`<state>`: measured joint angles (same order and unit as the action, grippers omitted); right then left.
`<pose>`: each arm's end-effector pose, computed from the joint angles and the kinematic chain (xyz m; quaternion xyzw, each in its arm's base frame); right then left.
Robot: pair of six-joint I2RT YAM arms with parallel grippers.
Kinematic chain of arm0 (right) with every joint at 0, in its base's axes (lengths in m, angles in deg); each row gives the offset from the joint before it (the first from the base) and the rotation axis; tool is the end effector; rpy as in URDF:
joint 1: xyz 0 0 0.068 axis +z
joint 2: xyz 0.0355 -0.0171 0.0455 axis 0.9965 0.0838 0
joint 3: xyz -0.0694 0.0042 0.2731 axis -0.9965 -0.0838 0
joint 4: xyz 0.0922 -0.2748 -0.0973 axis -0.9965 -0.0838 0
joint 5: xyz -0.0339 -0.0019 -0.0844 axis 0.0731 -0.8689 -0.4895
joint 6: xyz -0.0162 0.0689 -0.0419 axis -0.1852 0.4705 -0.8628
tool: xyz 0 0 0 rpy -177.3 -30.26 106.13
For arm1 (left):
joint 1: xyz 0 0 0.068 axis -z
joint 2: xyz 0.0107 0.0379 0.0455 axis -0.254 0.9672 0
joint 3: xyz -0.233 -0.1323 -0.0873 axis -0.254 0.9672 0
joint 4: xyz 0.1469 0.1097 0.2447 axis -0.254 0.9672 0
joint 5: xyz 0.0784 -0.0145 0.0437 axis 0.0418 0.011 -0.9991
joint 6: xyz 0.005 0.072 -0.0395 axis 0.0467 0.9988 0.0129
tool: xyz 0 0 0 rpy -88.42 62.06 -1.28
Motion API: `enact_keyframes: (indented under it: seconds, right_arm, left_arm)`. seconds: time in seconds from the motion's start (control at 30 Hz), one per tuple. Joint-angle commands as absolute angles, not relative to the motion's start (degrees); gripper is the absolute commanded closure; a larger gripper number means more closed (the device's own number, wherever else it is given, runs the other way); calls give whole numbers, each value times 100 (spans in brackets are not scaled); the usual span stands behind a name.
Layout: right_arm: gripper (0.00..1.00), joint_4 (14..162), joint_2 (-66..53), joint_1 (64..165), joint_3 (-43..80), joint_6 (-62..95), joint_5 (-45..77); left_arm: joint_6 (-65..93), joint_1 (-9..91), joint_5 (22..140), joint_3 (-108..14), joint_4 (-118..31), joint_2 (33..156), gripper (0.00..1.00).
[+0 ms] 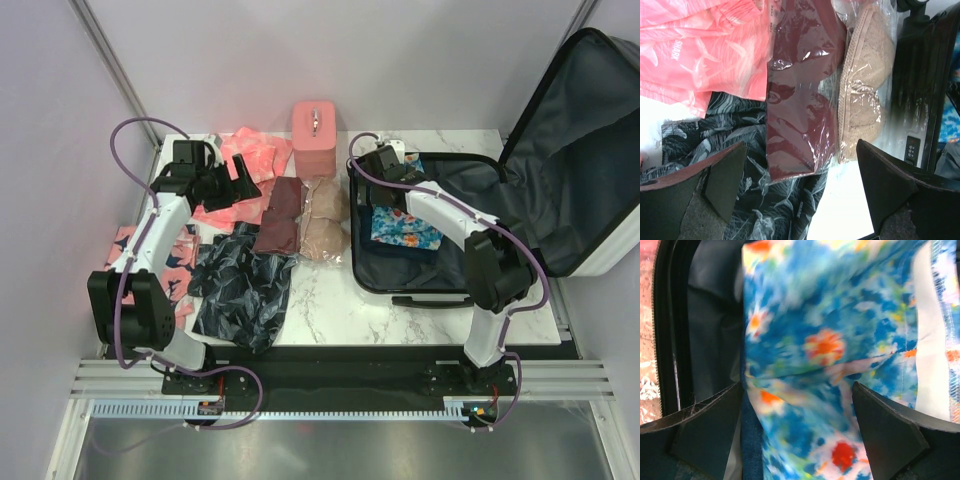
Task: Pack the luggage
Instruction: Place the clothes in the luggage, then pick up the clothes at the center of the board.
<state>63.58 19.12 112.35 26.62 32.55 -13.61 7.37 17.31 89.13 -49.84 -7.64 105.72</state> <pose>0.4441 0.1978 0.2103 0.0320 0.9191 -0.0138 0.3924 0.4022 -0.0386 0.2808 -0.0708 0.9157 -0.1983 0.3424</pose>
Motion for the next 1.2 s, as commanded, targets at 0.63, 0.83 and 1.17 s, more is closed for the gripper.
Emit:
enact_keyframes:
  seconds: [0.63, 0.83, 1.17]
  right_arm:
    - [2, 6375, 1001, 10778, 2962, 2341, -159]
    - [2, 6322, 614, 10761, 2822, 2516, -115]
    - [2, 6313, 78, 10708, 2259, 2604, -71]
  left_arm:
    - [202, 2570, 9289, -6152, -1299, 11960, 3]
    - [60, 3132, 9404, -6476, -1361, 12489, 4]
    - [-335, 3370, 9045, -6855, -1668, 13165, 5]
